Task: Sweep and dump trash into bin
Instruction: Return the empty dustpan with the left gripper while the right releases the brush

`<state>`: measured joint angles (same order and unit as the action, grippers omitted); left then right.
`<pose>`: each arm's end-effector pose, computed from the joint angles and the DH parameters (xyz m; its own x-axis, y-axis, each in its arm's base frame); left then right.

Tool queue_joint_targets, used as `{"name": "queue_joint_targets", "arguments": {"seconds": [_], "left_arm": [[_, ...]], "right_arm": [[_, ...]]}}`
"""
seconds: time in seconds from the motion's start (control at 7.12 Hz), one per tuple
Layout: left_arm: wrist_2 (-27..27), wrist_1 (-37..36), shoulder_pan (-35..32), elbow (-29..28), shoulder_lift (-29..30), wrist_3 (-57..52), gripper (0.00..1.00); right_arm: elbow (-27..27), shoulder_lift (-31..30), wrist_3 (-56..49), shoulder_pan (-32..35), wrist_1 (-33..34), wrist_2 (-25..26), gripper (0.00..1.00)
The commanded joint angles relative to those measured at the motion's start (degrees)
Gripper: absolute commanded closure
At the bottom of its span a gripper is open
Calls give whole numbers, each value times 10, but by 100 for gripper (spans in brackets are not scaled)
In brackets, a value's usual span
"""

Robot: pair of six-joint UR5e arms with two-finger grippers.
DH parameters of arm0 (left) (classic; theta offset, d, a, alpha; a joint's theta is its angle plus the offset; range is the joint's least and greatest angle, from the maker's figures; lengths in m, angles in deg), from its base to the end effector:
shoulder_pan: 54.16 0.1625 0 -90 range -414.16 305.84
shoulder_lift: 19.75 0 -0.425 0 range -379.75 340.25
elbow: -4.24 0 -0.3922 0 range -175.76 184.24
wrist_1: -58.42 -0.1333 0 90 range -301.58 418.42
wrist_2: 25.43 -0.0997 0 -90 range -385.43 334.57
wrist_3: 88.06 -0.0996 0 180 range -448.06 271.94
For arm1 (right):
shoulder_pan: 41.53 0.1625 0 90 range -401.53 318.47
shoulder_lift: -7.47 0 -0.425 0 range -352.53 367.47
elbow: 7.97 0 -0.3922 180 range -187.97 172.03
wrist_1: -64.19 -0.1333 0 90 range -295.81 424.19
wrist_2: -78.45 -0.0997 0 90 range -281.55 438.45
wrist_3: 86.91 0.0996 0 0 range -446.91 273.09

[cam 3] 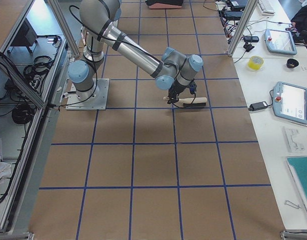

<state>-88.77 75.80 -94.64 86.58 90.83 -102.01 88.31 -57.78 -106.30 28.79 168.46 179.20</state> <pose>0.3856 -0.5631 0.5139 -0.9415 -0.3367 0.0116 -0.1615 0.4211 -0.8925 -0.0877 -0.5859 0.2238 -0.9967 -0.0350 0.0727 -0.0090 0.9435 0.3313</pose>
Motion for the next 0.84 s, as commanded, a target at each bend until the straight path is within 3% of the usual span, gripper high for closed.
{"name": "queue_joint_targets", "arguments": {"seconds": [0.0,0.28,0.42,0.7], "left_arm": [[-3,-14,-13,12,-18,14,100],[-95,98,-39,-4,-40,71,100],[-113,128,-57,-6,-50,106,100],[-191,193,-125,-6,-74,179,100]], "right_arm": [[0,1,1,0,6,-1,32],[-11,-5,2,2,8,-3,24],[-40,-18,1,8,15,-18,18],[-94,-81,7,10,-54,-58,0]]}}
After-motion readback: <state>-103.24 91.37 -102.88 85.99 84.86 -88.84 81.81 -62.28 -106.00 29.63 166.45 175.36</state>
